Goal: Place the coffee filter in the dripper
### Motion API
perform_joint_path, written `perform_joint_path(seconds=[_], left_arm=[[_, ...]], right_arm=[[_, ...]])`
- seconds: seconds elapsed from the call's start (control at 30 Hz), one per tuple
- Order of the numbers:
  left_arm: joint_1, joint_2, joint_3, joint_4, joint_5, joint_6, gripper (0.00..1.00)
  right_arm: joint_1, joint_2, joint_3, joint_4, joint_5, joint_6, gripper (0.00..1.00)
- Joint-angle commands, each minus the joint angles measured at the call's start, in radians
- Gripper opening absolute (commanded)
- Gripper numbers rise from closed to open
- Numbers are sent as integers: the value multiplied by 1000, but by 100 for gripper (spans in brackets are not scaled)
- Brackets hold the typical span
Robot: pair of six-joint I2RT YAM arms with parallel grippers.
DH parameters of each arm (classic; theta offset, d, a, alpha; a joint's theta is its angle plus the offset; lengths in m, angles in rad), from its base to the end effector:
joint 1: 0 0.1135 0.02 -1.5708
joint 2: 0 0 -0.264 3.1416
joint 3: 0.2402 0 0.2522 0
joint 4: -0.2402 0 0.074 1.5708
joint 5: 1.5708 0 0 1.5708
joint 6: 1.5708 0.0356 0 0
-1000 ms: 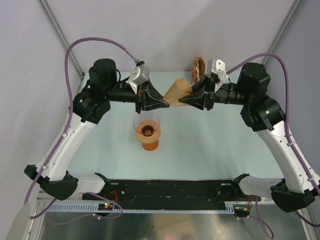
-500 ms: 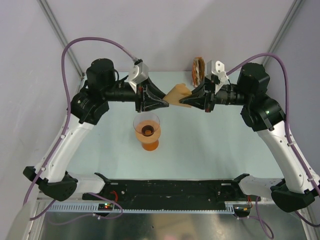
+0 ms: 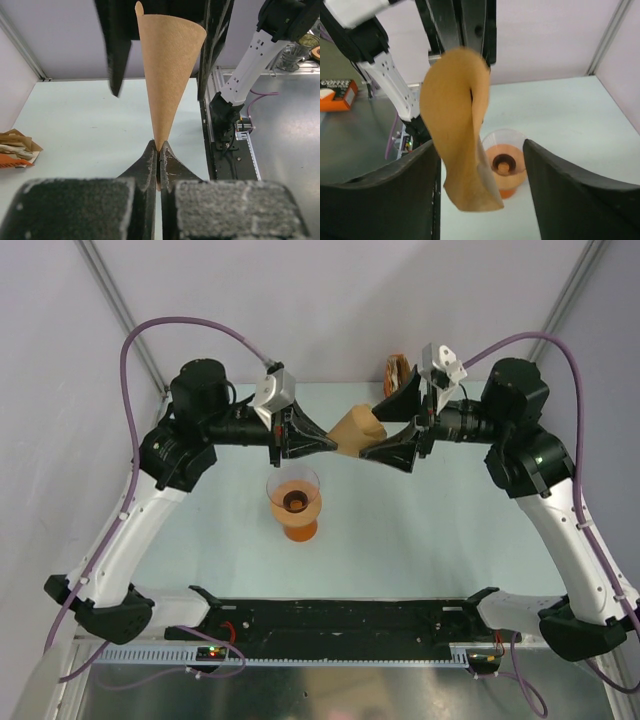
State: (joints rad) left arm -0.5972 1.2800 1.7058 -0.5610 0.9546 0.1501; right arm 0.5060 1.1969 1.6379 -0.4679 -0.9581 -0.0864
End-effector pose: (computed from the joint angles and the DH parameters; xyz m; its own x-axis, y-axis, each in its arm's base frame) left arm 0.1791 -0.1569 0.5095 0.0384 0.0784 -0.9962 0.9992 0.0116 0.0394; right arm 0.1730 0.1292 0.5155 0.0623 -0.0222 -0.9978 -0.9924 0.1051 -0.0643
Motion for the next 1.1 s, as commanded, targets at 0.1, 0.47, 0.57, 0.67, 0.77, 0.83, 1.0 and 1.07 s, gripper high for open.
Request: perform_joint_path(seconds=[0.1,0.47,0.57,0.67,0.77,0.83,1.0,1.07], left_arm=[[-29,-28,-16,25,26,64,0],[-32,-40,-24,23,-2,40,0],[-32,-43,-32,23,-6,39,0],[-30,-43,-40,23,-8,37,0],[-25,-39,-39,24,-7,31,0],[-22,-36,-33,23,-5,24,0],[-13,-22,-6,43,-4,-16,0],[-11,-17,4,64,1,-38,0]], right_arm=[[21,54,101,166,-64,211,81],[39,59,115,101,-38,125,53],[31,57,115,101,-41,115,43],[24,53,115,104,-48,119,28],[13,47,116,110,-50,131,8],[0,42,115,115,-47,146,18],[-21,31,107,38,-47,131,70],[-22,22,76,3,-52,119,78]])
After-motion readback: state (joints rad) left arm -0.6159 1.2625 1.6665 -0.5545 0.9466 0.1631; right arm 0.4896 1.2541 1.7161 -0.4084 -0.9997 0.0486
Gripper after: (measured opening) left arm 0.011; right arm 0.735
